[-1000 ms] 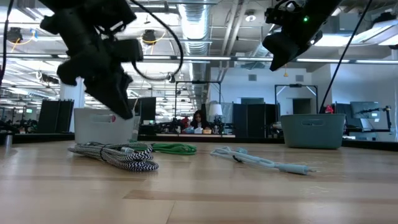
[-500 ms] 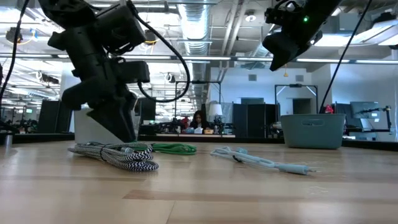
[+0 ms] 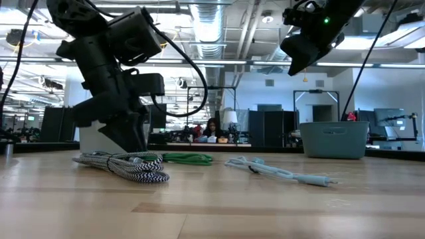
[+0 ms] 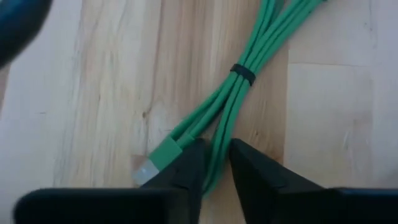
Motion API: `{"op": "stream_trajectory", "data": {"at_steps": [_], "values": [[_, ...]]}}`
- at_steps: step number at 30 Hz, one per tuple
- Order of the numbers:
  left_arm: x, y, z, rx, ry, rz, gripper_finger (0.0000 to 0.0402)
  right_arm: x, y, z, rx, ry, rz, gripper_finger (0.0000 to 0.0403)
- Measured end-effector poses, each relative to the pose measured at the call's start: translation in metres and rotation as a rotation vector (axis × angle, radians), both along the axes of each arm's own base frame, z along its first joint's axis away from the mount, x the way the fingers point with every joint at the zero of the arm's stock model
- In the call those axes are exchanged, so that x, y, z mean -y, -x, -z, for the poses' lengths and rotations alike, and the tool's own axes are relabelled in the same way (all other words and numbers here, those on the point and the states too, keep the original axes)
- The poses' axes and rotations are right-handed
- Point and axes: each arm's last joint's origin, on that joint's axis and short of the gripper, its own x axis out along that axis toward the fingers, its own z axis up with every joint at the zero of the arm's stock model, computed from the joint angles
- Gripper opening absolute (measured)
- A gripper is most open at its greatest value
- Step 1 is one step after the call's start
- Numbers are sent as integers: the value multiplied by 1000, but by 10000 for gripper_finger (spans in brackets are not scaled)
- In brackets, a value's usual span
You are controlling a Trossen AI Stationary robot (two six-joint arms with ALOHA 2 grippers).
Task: Pick & Place USB Port
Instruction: Put the green USB cable into the blue bin
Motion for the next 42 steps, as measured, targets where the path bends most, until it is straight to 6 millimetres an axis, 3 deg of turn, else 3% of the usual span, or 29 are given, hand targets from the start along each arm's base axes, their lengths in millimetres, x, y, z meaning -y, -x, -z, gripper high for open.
{"op": "stream_trajectory", "data": {"at_steps": [5,15,20,27,32,37,42], "values": [[-2,-1,-3,21,10,-2,15,0,0,0,0,0,0,111],[-8,-1,-10,77,-116,-20,10,0,0,0,-4,0,0,111],[-23,0,-33,198,-140,-56,10,0,-3,1,16,12,-11,111],[-41,16,-67,376,-134,-78,10,-8,4,32,-105,48,-113,97],[-44,31,-78,549,-82,-26,10,-26,12,23,-72,54,-247,74],[-43,41,-79,688,-49,26,10,-45,32,7,106,73,-445,56],[-43,44,-71,705,-43,36,9,-51,61,2,397,55,-805,43]]}}
